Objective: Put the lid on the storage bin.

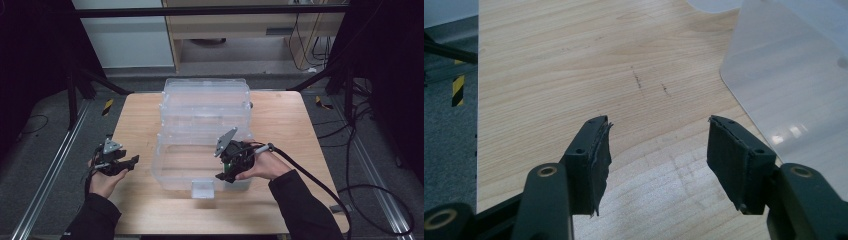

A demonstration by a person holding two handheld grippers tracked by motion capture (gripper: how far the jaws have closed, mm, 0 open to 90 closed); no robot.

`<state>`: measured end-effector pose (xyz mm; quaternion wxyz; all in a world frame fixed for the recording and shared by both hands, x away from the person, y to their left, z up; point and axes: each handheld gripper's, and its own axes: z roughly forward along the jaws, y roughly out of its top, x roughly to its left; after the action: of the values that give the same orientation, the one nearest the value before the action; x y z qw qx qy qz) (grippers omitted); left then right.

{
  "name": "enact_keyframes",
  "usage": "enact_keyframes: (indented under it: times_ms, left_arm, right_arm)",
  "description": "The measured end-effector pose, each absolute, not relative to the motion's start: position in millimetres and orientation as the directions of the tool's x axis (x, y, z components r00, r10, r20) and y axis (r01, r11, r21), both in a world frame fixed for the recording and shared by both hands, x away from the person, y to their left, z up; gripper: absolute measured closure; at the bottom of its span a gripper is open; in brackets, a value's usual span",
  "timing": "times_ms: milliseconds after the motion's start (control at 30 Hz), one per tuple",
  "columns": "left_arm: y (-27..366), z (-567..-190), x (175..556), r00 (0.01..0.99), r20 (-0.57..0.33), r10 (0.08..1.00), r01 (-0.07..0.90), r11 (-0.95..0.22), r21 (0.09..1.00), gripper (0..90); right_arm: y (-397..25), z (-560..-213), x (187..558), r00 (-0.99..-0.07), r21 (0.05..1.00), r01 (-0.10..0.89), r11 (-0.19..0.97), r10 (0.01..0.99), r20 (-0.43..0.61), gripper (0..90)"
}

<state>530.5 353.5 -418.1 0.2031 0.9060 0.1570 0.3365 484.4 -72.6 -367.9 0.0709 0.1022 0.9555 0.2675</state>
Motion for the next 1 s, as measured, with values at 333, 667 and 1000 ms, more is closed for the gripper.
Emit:
enact_keyframes:
  times_ms: [333, 667, 1000]
  left_arm:
    - [350.3, -420.8, 526.2, 0.696, 0.512, 0.503, 0.202, -0.822, 0.532, 42.0]
    - [348.9, -426.4, 518.6, 0.655, 0.456, 0.603, 0.278, -0.753, 0.596, 42.2]
    - [347.2, -426.5, 513.7, 0.629, 0.422, 0.653, 0.312, -0.709, 0.633, 42.6]
  right_arm:
    - [-67.1, -375.2, 482.2, -0.978, 0.503, 0.129, 0.855, 0.193, -0.076, 42.6]
    - [-57.0, -389.6, 479.5, -0.987, 0.472, 0.122, 0.873, 0.157, -0.035, 47.9]
    - [-49.3, -399.7, 478.0, -0.990, 0.441, 0.124, 0.889, 0.140, -0.004, 53.2]
